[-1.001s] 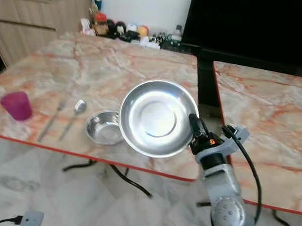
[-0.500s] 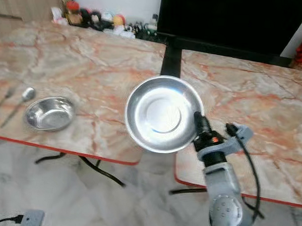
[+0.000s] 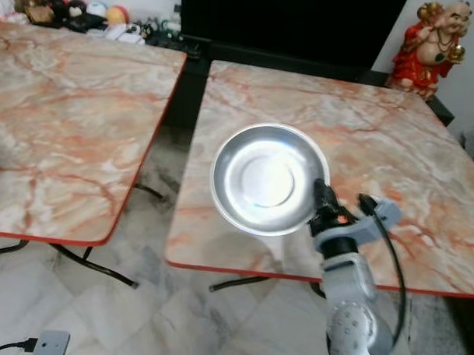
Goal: Setting the table
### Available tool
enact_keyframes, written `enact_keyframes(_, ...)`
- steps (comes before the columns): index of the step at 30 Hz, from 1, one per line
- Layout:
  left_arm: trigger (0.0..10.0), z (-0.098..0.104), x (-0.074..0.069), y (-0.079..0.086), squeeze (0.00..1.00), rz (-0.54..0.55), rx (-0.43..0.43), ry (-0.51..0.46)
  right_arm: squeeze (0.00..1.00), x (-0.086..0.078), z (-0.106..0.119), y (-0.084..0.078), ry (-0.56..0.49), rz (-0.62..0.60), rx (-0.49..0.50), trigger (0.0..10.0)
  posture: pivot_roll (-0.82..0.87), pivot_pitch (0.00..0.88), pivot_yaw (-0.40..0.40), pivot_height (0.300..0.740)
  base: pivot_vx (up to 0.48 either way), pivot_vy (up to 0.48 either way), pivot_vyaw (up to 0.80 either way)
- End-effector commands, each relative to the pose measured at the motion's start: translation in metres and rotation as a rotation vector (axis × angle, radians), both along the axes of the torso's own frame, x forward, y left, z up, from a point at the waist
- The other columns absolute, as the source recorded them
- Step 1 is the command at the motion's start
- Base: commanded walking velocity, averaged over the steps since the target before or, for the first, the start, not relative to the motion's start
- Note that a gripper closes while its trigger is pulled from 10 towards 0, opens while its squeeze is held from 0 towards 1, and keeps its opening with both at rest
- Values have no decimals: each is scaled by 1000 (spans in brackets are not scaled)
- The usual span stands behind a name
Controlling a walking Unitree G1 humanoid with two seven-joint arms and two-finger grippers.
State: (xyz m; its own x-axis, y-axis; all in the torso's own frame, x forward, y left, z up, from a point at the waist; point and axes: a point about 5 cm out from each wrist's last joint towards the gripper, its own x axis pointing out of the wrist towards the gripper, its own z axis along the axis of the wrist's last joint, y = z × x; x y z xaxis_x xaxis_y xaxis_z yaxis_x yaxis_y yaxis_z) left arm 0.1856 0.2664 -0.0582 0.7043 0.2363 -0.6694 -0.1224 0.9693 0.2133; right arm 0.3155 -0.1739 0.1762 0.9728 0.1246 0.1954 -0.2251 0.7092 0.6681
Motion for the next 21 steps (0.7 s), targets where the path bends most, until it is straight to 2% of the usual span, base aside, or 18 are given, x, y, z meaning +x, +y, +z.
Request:
enact_keyframes(1, 10000, -6, -7, -5, 0, -8, -13, 30, 0, 0, -1, -12, 4, -54, -5, 10000, 4, 158, -53, 740, 0, -480, 0)
enact_keyframes(8, 10000, -6, -7, -5, 0, -7, -11, 31, 0, 2, -5, -18, 26, -108, 2, 10000, 8, 158, -51, 740, 0, -459, 0)
enact_keyframes(12, 10000, -6, -7, -5, 0, 2, -14, 28, 0, 4, -6, -22, 34, -143, 14, 10000, 8, 158, -51, 740, 0, 0, 0)
enact_keyframes(21, 10000, -6, -9, -3, 0, 6, -18, 31, 0, 7, -9, -43, 81, -319, 49, 10000, 11, 165, -49, 740, 0, 0, 0)
